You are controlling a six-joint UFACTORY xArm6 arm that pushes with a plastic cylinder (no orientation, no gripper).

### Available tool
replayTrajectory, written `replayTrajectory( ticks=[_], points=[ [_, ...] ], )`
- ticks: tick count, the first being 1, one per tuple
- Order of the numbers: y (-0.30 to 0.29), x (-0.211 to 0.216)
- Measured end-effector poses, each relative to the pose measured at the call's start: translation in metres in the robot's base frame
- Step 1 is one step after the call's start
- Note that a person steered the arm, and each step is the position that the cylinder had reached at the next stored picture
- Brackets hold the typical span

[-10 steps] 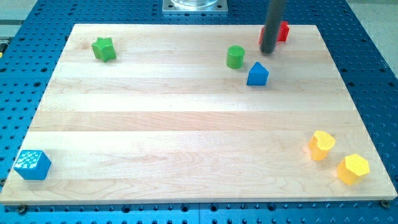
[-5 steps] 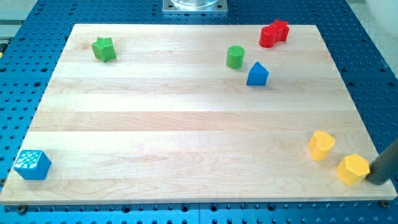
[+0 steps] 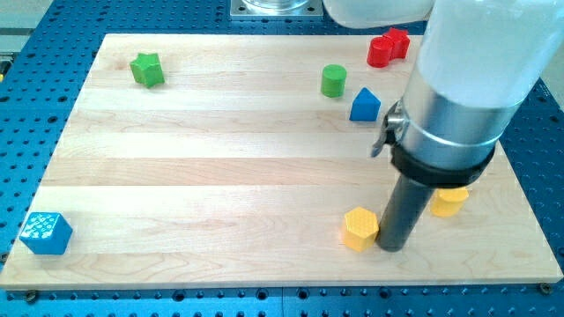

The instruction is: Move the yellow blocks to the left center

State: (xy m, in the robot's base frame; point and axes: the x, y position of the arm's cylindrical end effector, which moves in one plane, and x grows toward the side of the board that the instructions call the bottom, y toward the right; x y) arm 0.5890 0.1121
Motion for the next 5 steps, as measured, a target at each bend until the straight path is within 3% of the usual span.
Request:
replayTrajectory(
  ticks=[1, 3, 4, 5],
  points=[
    [-0.059, -0.005],
    [-0.150, -0.078],
    [-0.136, -0.066],
    [-0.179, -0.057]
  ],
)
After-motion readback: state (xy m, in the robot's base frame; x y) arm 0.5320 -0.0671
